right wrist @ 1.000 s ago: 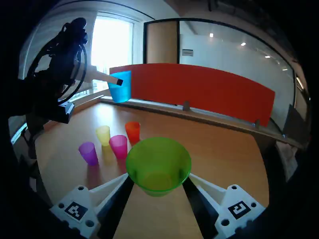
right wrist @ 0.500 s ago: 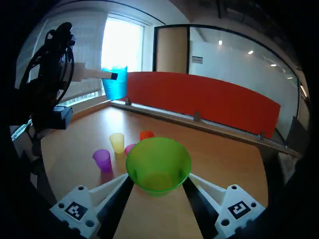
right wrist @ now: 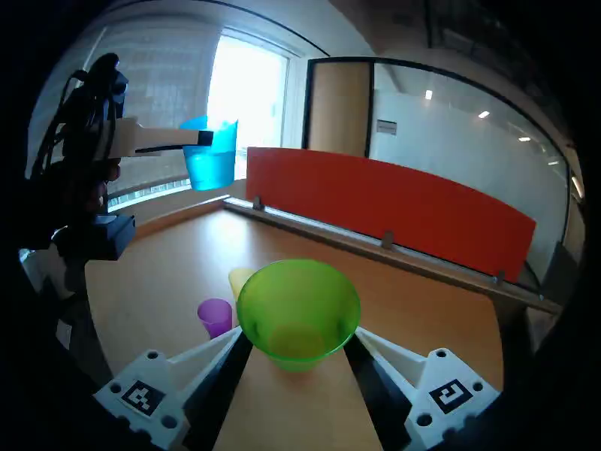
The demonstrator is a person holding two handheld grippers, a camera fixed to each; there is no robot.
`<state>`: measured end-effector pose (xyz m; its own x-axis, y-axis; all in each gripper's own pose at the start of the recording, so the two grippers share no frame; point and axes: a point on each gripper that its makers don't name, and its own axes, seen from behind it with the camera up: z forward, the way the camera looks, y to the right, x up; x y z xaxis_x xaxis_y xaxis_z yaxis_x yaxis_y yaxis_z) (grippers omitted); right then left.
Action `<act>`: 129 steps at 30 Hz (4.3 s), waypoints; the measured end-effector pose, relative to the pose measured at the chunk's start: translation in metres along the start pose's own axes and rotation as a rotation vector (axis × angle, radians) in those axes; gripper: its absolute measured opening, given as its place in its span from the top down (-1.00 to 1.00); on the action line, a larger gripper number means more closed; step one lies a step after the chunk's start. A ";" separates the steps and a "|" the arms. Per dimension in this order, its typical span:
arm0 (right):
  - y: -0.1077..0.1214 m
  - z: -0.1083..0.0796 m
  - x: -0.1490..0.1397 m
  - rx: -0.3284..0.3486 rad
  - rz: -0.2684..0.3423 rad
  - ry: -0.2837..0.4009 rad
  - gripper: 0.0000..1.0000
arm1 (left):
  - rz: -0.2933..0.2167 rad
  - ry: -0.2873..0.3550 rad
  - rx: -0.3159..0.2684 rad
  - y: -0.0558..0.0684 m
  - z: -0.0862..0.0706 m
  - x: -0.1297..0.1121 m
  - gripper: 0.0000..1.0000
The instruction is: Pour water
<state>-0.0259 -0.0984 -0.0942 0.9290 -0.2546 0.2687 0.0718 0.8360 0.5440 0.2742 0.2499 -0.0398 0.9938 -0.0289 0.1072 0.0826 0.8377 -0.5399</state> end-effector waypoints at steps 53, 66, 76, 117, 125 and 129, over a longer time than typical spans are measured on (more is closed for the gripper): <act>-0.079 -0.008 0.012 0.147 -0.085 -0.034 -0.69 | 0.502 -0.130 -0.227 0.033 -0.054 -0.007 -0.69; -0.088 -0.008 0.000 0.217 -0.109 -0.120 -0.69 | 0.548 -0.150 -0.257 0.034 -0.053 -0.018 -0.69; -0.090 -0.007 -0.008 0.256 -0.100 -0.171 -0.69 | 0.570 -0.163 -0.285 0.037 -0.051 -0.026 -0.69; -0.088 -0.006 -0.012 0.295 -0.123 -0.198 -0.69 | 0.807 -0.197 -0.426 0.068 -0.033 -0.051 -0.69; -0.087 -0.006 -0.012 0.295 -0.127 -0.199 -0.69 | 0.864 -0.197 -0.452 0.076 -0.029 -0.057 -0.69; -0.087 -0.006 -0.013 0.294 -0.130 -0.202 -0.69 | 0.898 -0.197 -0.461 0.076 -0.026 -0.061 -0.69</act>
<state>-0.0424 -0.1655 -0.1497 0.8267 -0.4644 0.3176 0.0497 0.6226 0.7810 0.2223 0.3013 -0.1096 0.6762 0.6303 -0.3814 -0.6236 0.2141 -0.7518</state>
